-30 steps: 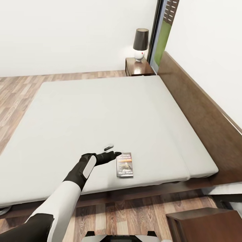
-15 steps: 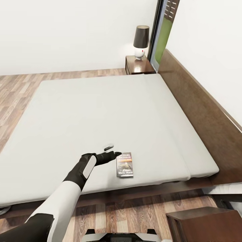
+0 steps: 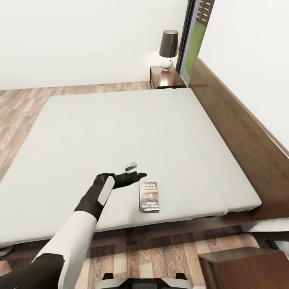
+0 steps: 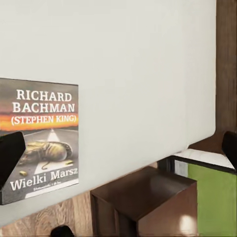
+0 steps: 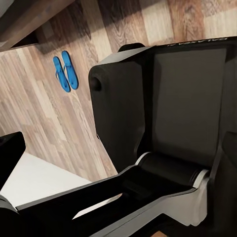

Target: In the bedroom, move the book from the bed onto either nightstand, and place the two sandals side by side next to the bed.

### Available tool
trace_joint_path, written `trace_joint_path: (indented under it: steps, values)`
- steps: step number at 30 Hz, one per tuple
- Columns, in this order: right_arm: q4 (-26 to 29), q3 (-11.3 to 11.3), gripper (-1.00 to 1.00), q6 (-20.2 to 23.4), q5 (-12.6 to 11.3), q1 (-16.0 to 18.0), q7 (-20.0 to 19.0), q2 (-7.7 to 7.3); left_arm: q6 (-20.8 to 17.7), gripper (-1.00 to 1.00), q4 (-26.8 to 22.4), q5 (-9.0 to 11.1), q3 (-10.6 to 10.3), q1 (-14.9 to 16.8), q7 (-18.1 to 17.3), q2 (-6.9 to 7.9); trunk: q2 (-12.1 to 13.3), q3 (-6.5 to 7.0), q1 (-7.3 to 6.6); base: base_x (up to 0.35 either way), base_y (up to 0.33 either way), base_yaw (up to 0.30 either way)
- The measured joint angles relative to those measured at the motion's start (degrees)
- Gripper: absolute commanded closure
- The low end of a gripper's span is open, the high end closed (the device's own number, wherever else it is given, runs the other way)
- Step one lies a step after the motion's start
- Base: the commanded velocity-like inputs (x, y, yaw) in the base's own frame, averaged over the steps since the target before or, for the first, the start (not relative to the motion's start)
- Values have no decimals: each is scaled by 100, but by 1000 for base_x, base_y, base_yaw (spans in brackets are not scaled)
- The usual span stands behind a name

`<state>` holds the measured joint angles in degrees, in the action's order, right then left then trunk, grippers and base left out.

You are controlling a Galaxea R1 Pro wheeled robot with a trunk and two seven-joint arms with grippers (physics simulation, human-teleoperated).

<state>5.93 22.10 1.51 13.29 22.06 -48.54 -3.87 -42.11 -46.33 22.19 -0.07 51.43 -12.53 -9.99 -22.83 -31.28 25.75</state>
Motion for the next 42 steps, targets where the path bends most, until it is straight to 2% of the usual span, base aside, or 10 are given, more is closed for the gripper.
trace_joint_path:
  steps: [4,9,14,17,20,21,25,29,35,42]
  values:
    - [0,1,-100,0,0,1,1,0,-339,-100,-117,28,2,376,11,0,0,0,0,0,0,0]
    - [3,0,-100,0,0,1,2,-1,-435,-100,-118,43,27,777,18,8,0,0,0,0,0,0]
    - [7,0,-100,0,0,-1,2,-2,-423,-100,-66,75,41,965,112,3,1,0,0,0,0,0]
    - [8,-1,-100,0,0,-1,2,-1,-88,-100,317,85,39,1010,439,0,1,-1,0,0,0,0]
    - [8,-6,-100,0,1,-2,2,-1,850,-100,1178,118,38,1026,826,0,2,-1,0,0,0,0]
    - [9,-6,-100,0,0,-1,2,-3,1003,-100,1324,145,34,1030,869,0,1,-1,0,0,0,0]
    - [9,-9,-100,0,0,-2,2,-1,1191,-100,1496,175,23,1033,903,-1,0,-1,0,0,0,0]
    - [9,-9,-100,0,0,-2,2,-1,1247,-100,1531,185,16,1033,709,-1,0,0,0,0,0,0]
    - [9,-9,-100,0,0,-1,2,0,1265,-100,1534,172,15,1034,69,-1,0,-1,0,0,0,0]
    - [9,-9,-100,0,0,-1,-5,-2,1251,-100,1527,166,9,1034,-231,-1,0,0,0,0,0,0]
